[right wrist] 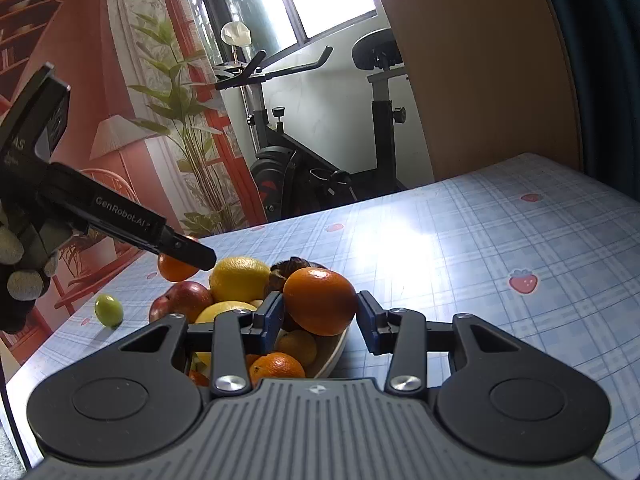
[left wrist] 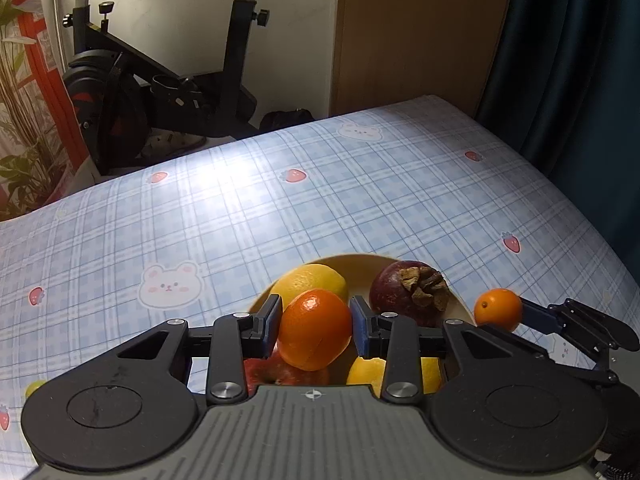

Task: Organize fruits
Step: 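Carry the second tangerine onto the plate and release it, then move the left gripper to the green round fruit on the table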

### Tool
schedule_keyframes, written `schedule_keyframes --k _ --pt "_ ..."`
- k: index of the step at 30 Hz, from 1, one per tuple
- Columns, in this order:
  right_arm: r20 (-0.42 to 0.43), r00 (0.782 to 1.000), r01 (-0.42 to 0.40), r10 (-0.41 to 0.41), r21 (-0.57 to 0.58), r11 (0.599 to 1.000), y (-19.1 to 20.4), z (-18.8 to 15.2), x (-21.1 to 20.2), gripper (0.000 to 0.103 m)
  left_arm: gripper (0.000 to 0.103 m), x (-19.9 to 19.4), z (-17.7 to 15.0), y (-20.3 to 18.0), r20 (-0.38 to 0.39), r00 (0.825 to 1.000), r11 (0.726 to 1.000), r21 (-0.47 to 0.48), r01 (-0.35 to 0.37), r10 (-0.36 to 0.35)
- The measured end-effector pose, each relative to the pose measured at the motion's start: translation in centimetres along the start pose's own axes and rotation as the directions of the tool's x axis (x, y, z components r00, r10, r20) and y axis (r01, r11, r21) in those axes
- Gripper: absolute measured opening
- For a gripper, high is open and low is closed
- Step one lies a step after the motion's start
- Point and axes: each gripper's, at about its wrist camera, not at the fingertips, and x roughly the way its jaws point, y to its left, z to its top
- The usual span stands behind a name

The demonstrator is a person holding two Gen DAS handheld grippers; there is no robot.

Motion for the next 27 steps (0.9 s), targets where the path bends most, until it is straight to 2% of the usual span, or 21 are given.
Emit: schedule_keyframes --k 11,18,23,25,27 --pt "-0.01 0.999 -0.047 0.046 -0.028 0.999 0.3 -0.3 0.4 0.043 0.039 1.7 0.1 -0.2 -0.05 0.999 1.0 -0.008 0.017 -0.017" --pt "-0.031 0.998 -0.056 0.055 -0.017 0.998 0.0 -0.2 0.8 0.043 0.04 1.6 0.1 -0.7 -0.024 0.999 1.0 0.003 0.027 -0.027" --pt "-0.057 0.997 -0.057 0.055 -0.036 0.998 0.4 -0.3 1.2 0.045 0.04 1.2 -0.3 -0.6 0.0 1.0 0.999 -0.026 0.024 -0.024" --pt "-0.06 0.996 -0.063 0.061 -0.036 0.997 0.4 -0.2 1.3 0.048 0.04 0.6 -0.7 -0.4 0.023 1.0 0.999 -0.038 0.014 -0.013" --pt "-0.061 0.996 -0.062 0.06 -0.034 0.998 0.4 -0.3 1.4 0.055 0.041 -0.3 -1.4 -0.1 0.062 0.998 0.997 -0.073 0.003 0.001"
